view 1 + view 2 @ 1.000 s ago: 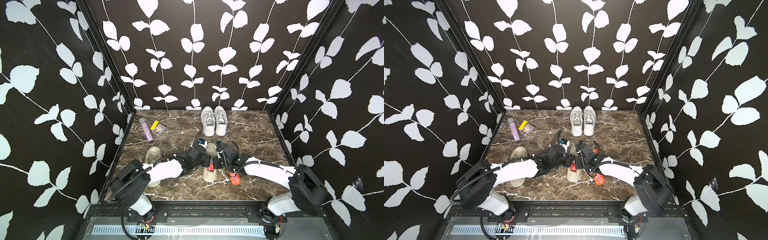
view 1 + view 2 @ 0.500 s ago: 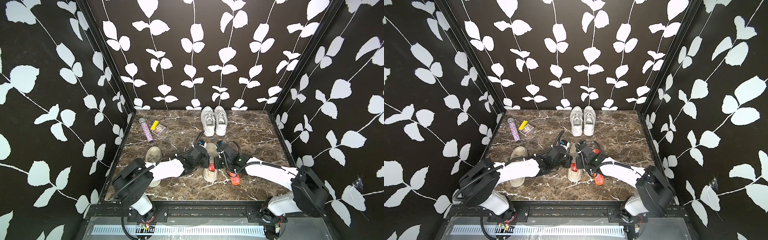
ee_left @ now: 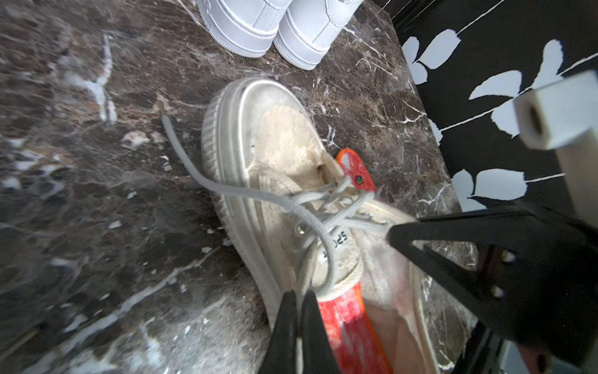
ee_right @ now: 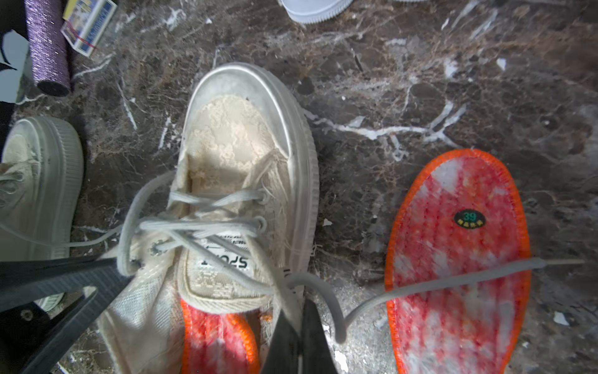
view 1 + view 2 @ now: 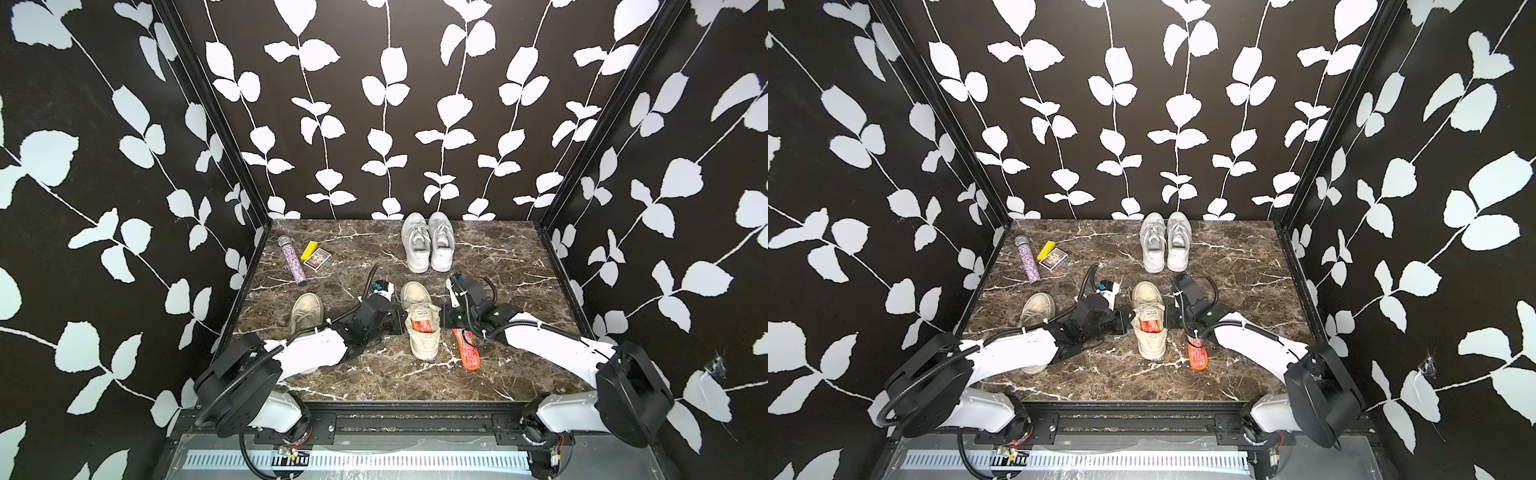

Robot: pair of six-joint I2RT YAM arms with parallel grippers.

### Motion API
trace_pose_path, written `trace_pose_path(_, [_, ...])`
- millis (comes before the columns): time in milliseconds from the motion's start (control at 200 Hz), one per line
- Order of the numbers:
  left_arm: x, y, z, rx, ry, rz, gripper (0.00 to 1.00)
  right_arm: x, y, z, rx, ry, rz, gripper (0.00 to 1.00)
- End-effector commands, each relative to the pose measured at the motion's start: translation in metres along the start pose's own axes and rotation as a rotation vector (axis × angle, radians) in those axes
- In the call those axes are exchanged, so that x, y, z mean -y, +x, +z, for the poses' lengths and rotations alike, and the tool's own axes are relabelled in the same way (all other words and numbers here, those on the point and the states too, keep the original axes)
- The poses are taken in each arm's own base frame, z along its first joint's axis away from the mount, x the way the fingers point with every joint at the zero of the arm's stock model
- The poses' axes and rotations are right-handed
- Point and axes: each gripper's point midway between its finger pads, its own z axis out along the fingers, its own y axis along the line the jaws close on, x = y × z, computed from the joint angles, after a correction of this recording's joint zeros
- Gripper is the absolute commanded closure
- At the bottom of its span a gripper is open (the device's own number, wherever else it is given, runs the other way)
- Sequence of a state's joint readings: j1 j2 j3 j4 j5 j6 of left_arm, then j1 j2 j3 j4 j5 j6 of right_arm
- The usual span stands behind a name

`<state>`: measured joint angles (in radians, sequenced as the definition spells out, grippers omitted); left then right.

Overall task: Remove the insole from the shoe
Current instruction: Untie the shoelace on the shoe, then remove the insole from the shoe.

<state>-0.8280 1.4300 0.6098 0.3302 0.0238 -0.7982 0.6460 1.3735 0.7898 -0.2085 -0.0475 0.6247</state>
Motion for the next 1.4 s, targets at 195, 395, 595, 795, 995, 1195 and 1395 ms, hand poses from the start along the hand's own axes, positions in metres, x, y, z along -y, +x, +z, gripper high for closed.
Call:
trace_pose_path(195, [0.004,0.002,0.016,0.010,0.004,-0.058,1.00,0.018,-0.011,-0.004,0.017,0.104,0.006,0.67])
trace_pose_path(395, [0.009,0.005,0.016,0.007,0.000,-0.034,1.00,-0.019,-0.016,-0.043,0.088,0.052,-0.046,0.59])
trace_pose_path(595, [0.008,0.008,0.019,0.004,-0.003,-0.041,1.00,-0.056,0.001,-0.039,0.026,-0.036,-0.069,0.59])
trace_pose_path(795, [0.007,0.008,0.018,-0.002,-0.008,-0.038,1.00,-0.085,0.020,-0.019,-0.046,-0.097,-0.075,0.59])
trace_pose_path(995, [0.006,0.009,0.016,0.002,-0.009,-0.041,1.00,-0.063,0.036,0.002,-0.092,0.018,0.007,0.60])
trace_pose_path(1195, [0.005,0.013,0.015,-0.002,-0.008,-0.044,1.00,-0.030,0.041,0.002,-0.098,0.191,0.004,0.54])
trace_pose_path(1395, [0.001,0.016,0.014,-0.007,-0.015,-0.044,1.00,-0.021,0.050,0.008,-0.143,0.248,-0.004,0.47])
